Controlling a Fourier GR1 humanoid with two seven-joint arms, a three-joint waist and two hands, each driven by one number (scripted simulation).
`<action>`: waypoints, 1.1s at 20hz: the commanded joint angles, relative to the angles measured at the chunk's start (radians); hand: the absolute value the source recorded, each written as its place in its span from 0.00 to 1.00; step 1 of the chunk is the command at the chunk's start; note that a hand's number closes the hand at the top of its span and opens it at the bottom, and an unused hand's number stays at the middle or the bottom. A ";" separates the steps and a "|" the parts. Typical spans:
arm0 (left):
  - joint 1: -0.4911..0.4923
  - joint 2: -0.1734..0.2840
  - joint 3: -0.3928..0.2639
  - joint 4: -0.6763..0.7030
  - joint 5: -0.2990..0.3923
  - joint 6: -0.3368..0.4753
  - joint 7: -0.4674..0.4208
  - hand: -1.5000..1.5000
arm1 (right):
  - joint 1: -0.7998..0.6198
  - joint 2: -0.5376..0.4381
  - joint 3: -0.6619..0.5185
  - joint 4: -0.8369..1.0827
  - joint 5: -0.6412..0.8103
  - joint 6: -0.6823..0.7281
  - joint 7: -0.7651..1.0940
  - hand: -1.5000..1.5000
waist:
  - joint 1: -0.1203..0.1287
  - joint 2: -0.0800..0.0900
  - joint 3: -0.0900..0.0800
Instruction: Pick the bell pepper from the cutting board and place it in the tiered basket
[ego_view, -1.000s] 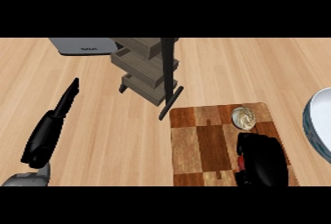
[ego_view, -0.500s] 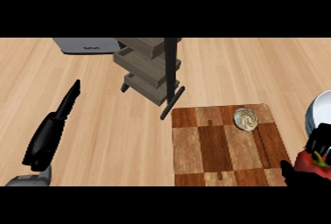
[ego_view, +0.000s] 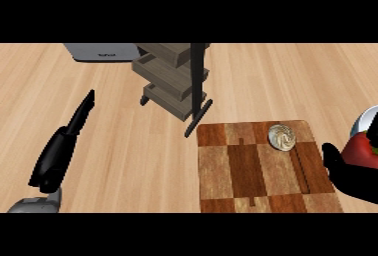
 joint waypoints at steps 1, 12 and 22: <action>-0.020 0.018 0.016 -0.046 0.016 -0.022 0.042 0.50 | -0.268 0.040 -0.062 -0.038 -0.089 0.193 0.148 1.00 | 0.011 -0.001 0.001; -0.055 0.009 0.015 0.010 0.024 -0.042 0.021 0.50 | -0.895 0.042 -0.208 0.476 -0.080 0.104 0.264 1.00 | 0.032 0.004 0.000; -0.077 -0.008 -0.008 0.046 -0.004 -0.035 -0.024 0.50 | -1.199 0.042 -0.317 0.993 -0.007 -0.173 0.258 1.00 | 0.056 0.024 0.000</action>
